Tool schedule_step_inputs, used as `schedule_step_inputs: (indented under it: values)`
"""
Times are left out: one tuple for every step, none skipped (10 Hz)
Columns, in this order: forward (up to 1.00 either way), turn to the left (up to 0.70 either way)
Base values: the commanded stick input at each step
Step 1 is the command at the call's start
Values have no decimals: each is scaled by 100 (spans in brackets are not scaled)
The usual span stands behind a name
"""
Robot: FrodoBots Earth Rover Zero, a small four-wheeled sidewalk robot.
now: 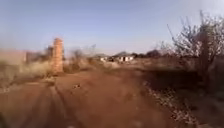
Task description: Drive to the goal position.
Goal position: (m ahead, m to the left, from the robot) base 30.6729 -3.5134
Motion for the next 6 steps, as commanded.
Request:
schedule_step_inputs:
  values:
    - [70,11]
    - [70,0]
    - [70,0]
    - [70,0]
    - [70,0]
    - [70,0]
